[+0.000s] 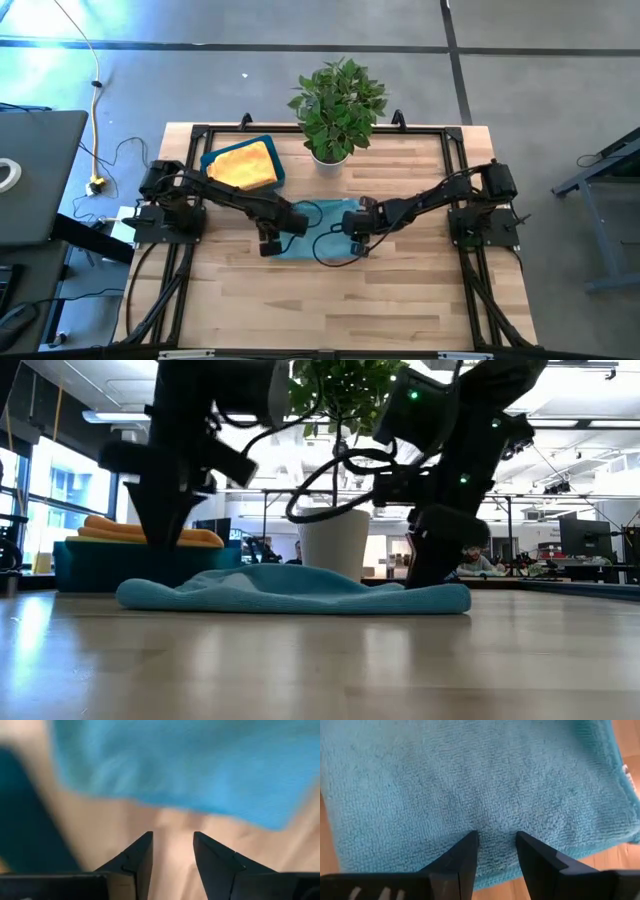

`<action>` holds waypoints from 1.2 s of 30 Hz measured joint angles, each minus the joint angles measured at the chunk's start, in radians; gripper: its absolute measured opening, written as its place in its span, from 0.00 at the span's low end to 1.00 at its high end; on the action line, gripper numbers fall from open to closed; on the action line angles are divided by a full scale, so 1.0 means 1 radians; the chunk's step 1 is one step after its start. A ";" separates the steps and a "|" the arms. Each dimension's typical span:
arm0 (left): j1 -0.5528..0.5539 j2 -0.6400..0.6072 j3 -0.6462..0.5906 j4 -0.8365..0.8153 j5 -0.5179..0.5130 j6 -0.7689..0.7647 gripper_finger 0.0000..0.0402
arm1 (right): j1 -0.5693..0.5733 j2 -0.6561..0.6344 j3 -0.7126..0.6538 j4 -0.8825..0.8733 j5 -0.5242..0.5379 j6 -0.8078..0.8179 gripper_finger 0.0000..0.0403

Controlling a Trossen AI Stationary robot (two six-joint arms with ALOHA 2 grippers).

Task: Fold microfiber towels
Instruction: Fold the blue towel

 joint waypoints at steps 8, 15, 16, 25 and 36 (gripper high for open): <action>-0.065 -0.002 -0.017 0.365 0.033 0.122 0.32 | 0.050 0.000 -0.004 -0.050 0.004 -0.091 0.33; -0.057 -0.001 -0.111 0.454 -0.020 0.081 0.32 | 0.070 0.002 -0.005 -0.077 -0.007 -0.117 0.33; -0.056 -0.001 -0.130 0.466 -0.020 0.070 0.32 | 0.072 0.002 -0.005 -0.085 -0.009 -0.123 0.33; -0.064 -0.005 -0.216 0.504 0.059 -0.039 0.32 | 0.075 0.003 -0.006 -0.091 0.003 -0.127 0.33; -0.145 -0.001 -0.218 0.609 0.332 -0.245 0.32 | 0.070 0.004 -0.007 -0.093 0.053 -0.135 0.33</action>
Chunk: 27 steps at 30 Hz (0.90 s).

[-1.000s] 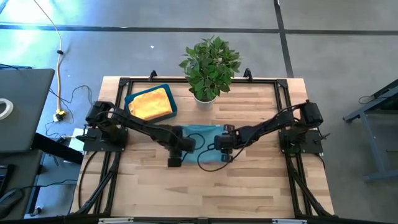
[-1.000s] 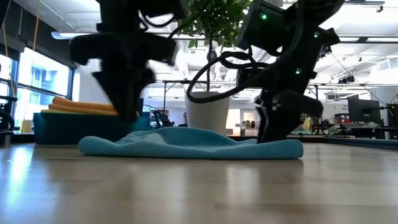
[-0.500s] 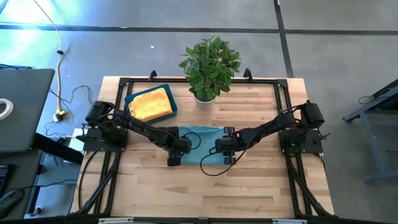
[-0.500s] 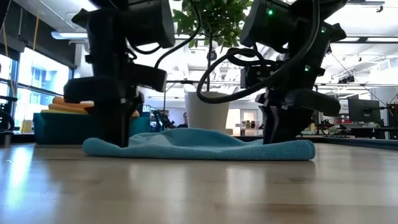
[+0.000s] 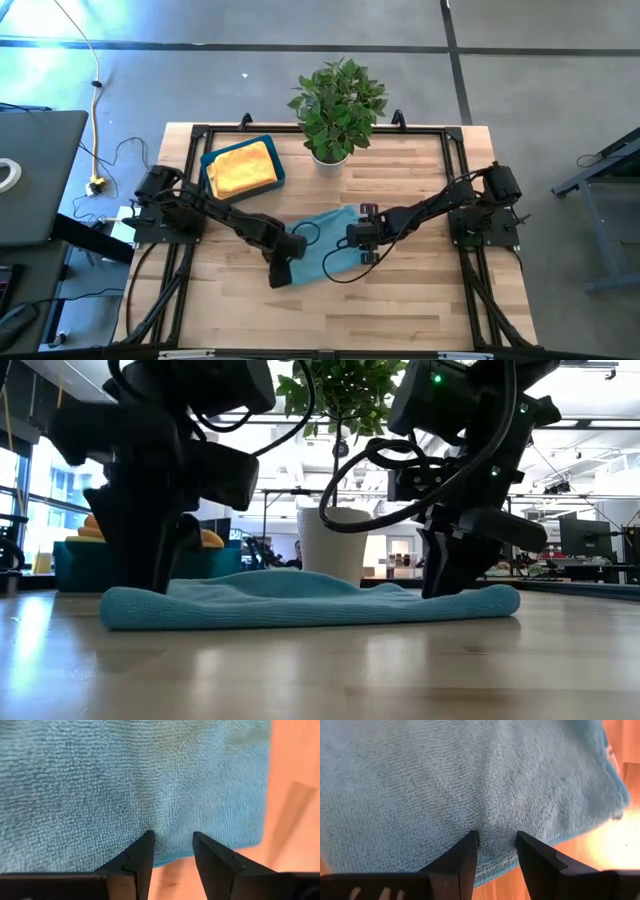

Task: Fold microfiber towels
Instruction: Fold the blue towel

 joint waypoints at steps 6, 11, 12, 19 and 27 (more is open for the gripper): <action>-0.006 0.005 0.050 0.008 0.093 -0.025 0.32 | -0.015 -0.076 -0.013 -0.057 0.008 0.008 0.33; -0.003 0.003 0.127 -0.010 0.015 0.038 0.32 | -0.048 -0.207 -0.010 -0.117 0.003 0.127 0.33; -0.003 0.003 0.137 -0.019 -0.007 0.049 0.32 | -0.053 -0.219 -0.013 -0.135 -0.007 0.170 0.33; -0.003 0.002 0.166 -0.086 -0.047 0.038 0.32 | -0.072 -0.267 -0.029 -0.159 -0.065 0.619 0.34; -0.027 0.002 0.171 -0.198 -0.062 0.001 0.32 | -0.072 -0.268 -0.126 -0.106 -0.090 0.938 0.49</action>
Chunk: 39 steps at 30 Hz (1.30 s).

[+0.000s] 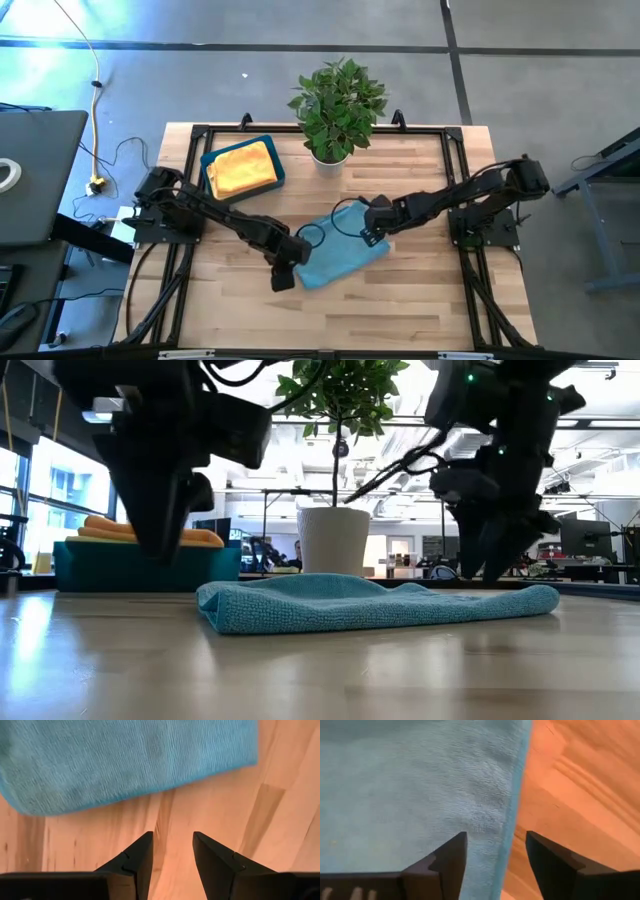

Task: Fold microfiber towels
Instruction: Fold the blue towel

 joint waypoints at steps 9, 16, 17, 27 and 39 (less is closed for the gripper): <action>-0.011 0.000 0.000 -0.010 -0.005 -0.014 0.32 | 0.006 0.000 -0.121 0.204 -0.008 0.107 0.51; -0.011 0.000 0.000 -0.010 -0.004 -0.019 0.32 | 0.028 -0.002 -0.142 0.253 0.011 0.105 0.45; -0.011 0.000 0.000 -0.010 -0.004 -0.019 0.32 | 0.033 -0.001 -0.143 0.265 0.014 0.102 0.45; -0.010 -0.001 0.000 -0.011 -0.004 -0.030 0.32 | 0.085 0.083 -0.137 0.377 0.063 0.128 0.39; -0.010 -0.001 0.001 -0.018 -0.003 -0.104 0.32 | 0.097 0.022 -0.141 0.255 0.073 0.087 0.02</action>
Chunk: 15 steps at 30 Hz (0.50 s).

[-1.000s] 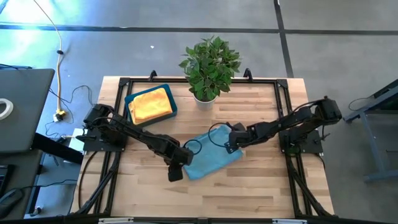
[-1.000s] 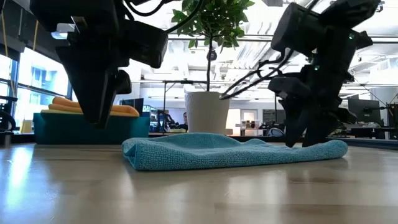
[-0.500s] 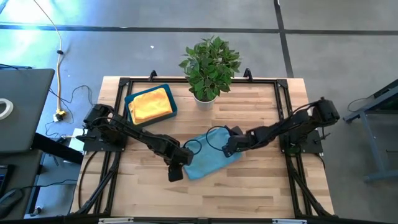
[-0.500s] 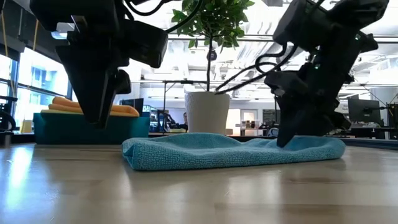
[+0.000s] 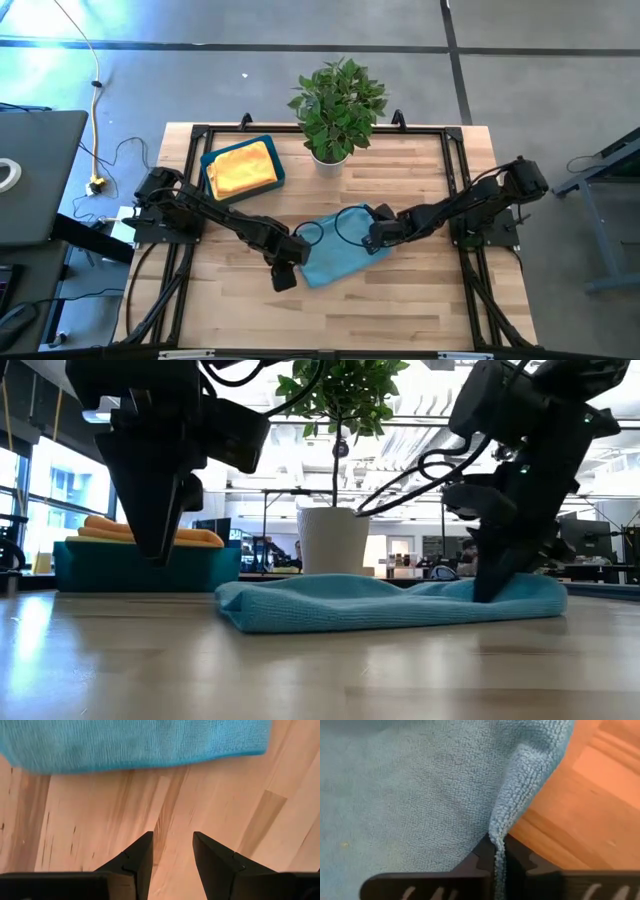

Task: Fold microfiber towels
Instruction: Fold the blue towel

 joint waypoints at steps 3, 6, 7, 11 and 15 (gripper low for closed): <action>-0.001 0.000 0.000 0.000 0.000 -0.029 0.32 | -0.004 -0.022 0.000 -0.060 -0.008 0.000 0.03; -0.004 -0.010 0.000 -0.005 0.000 -0.046 0.32 | -0.004 -0.048 -0.001 -0.164 -0.002 -0.001 0.01; -0.006 -0.017 0.000 -0.004 0.000 -0.046 0.32 | -0.005 -0.057 -0.001 -0.200 -0.002 0.000 0.01; -0.008 -0.044 -0.001 -0.014 0.001 -0.068 0.32 | -0.004 -0.103 0.003 -0.349 0.000 0.004 0.00; -0.008 -0.091 -0.001 -0.004 -0.008 -0.113 0.32 | -0.005 -0.129 0.069 -0.521 0.002 0.004 0.00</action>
